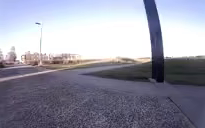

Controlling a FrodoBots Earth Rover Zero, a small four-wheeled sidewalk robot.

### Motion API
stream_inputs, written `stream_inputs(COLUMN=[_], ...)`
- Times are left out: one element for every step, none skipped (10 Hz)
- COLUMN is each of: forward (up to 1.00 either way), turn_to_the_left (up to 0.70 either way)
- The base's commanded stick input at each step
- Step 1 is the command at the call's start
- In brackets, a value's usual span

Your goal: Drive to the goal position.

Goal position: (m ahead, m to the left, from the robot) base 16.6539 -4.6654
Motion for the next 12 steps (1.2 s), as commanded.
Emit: stream_inputs(forward=[0.0,0.0,0.0,0.0,0.0,0.0,0.0,0.0,0.0,0.0,0.0,0.02], turn_to_the_left=[-0.7,-0.7,-0.7,-0.7,-0.7,-0.7,-0.7,-0.7,-0.7,-0.7,-0.7,-0.49])
